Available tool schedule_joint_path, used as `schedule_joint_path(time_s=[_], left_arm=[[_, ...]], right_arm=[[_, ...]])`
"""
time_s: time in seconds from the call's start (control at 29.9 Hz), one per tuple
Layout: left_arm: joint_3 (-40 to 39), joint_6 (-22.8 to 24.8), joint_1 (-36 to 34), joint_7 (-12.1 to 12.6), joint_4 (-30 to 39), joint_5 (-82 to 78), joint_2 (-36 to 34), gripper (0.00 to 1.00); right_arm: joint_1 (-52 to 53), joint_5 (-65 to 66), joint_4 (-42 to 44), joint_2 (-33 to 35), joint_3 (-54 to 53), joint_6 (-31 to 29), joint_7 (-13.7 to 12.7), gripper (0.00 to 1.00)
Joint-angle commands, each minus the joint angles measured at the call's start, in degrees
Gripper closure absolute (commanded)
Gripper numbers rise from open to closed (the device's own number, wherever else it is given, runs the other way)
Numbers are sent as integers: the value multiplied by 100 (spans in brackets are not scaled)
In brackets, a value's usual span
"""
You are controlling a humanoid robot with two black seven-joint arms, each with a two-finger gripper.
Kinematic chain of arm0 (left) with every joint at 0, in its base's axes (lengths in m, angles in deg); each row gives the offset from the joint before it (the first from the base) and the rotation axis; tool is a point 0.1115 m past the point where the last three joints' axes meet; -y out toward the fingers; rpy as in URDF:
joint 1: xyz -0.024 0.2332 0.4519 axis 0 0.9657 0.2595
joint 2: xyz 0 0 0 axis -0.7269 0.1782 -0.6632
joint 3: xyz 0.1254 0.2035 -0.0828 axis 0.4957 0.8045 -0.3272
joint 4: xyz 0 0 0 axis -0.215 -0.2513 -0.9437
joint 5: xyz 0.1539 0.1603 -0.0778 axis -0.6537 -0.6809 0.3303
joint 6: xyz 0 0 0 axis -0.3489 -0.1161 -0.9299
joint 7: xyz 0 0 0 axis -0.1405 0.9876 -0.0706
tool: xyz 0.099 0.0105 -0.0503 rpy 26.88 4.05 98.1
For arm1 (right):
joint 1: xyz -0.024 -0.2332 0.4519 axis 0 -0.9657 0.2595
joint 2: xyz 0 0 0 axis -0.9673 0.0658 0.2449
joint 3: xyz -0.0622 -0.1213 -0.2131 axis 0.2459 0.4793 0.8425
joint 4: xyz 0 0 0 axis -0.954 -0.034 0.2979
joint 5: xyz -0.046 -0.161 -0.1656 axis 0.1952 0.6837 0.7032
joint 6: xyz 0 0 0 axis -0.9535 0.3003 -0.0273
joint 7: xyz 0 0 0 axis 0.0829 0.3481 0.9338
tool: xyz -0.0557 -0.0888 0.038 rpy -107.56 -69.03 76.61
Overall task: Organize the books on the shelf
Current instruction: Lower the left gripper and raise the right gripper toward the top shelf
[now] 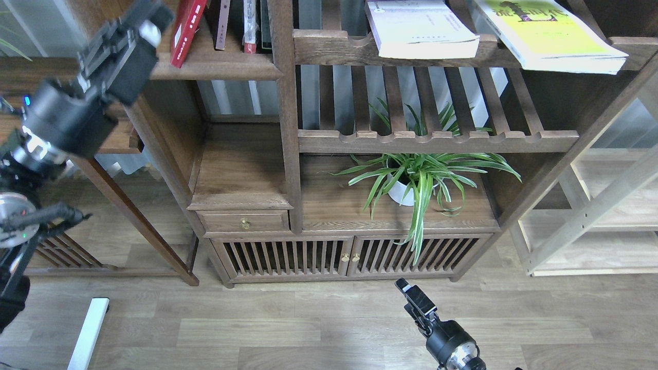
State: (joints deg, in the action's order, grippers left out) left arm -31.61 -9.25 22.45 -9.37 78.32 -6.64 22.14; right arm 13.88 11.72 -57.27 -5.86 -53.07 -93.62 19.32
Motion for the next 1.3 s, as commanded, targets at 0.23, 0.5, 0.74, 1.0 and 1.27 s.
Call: schedule_joint_path(time_s=[0.23, 0.5, 0.74, 1.0, 1.27], left_arm=[[36, 10, 1274, -26, -738, 1441, 1223, 2], [62, 10, 1661, -8, -2513, 1583, 2165, 2], [264, 10, 1723, 343, -2602, 1609, 2165, 2], [449, 10, 1336, 651, -3033, 1565, 2165, 2], [458, 10, 915, 642, -3621, 1548, 2165, 2]], right_arm=[[72, 48, -257, 550, -92, 0, -42, 0], [108, -311, -539, 1579, -802, 0, -42, 0], [143, -1137, -1277, 2343, -1629, 0, -43, 0], [-6, -1516, -2454, 2924, -2060, 0, -51, 0], [-595, -1525, -3335, 2995, -2061, 0, -51, 0]])
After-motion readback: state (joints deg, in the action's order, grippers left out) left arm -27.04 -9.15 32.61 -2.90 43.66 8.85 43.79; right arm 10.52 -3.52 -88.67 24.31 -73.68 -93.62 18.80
